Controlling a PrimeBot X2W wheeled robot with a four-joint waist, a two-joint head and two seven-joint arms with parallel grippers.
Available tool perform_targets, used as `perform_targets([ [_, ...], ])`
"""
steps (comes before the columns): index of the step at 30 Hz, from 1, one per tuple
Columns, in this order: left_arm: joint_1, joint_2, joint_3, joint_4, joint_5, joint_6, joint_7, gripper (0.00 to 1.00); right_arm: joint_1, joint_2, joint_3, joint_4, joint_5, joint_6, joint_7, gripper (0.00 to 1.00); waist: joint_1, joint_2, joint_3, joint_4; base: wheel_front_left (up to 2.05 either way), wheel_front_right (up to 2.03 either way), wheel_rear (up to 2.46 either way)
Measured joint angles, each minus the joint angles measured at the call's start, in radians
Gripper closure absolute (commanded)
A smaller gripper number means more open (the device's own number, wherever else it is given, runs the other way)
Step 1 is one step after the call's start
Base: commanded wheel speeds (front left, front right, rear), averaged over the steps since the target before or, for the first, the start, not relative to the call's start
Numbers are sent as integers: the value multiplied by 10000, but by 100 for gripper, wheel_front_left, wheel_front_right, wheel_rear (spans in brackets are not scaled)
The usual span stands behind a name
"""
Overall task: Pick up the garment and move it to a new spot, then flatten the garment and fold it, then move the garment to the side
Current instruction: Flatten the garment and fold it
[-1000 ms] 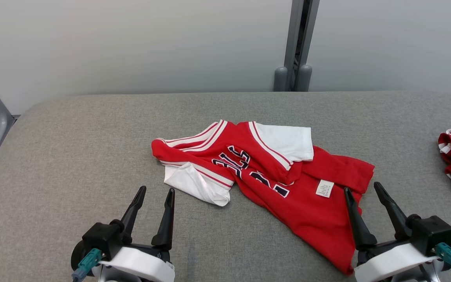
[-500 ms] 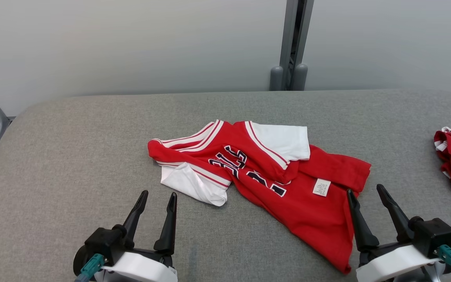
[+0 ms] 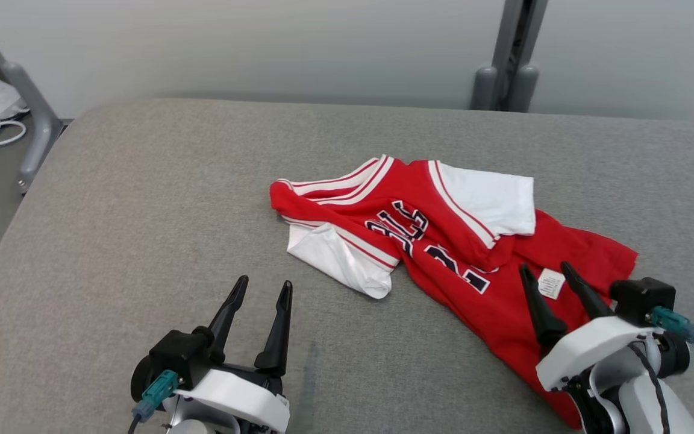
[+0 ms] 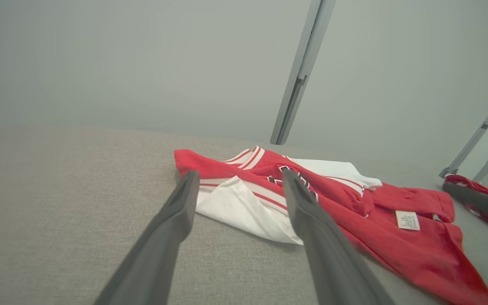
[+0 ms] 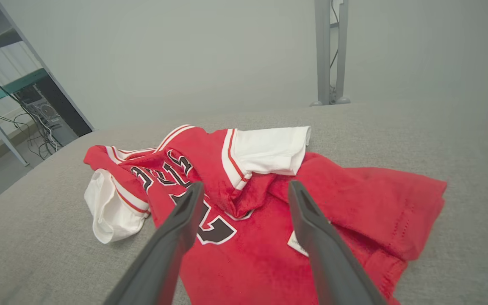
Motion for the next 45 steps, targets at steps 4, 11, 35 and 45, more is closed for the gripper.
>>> perform_targets([
  [4, -192, -2, -167, 65, -48, 4, 0, 0, -841, -431, 353, 1049, 343, 2, 23, 0, 0, 0, 257, 539, 0, 0, 0],
  [11, -318, 2, -276, 100, -305, 59, 0, 0, -1862, -665, 349, 2980, 963, 0, -174, 0, 0, 0, 618, 1483, 0, 0, 0],
  [35, -571, -2, -899, -19, -1156, 140, 0, 0, -5508, -3632, 1028, 4742, 153, 0, -407, 100, 0, 0, 1453, 2815, 0, 0, 0],
  [45, -871, 6, -1476, -123, -1685, 198, 0, 0, -8617, -4617, 1902, 5348, -922, 2, -169, 100, 0, 0, 2152, 3686, 0, 0, 0],
])
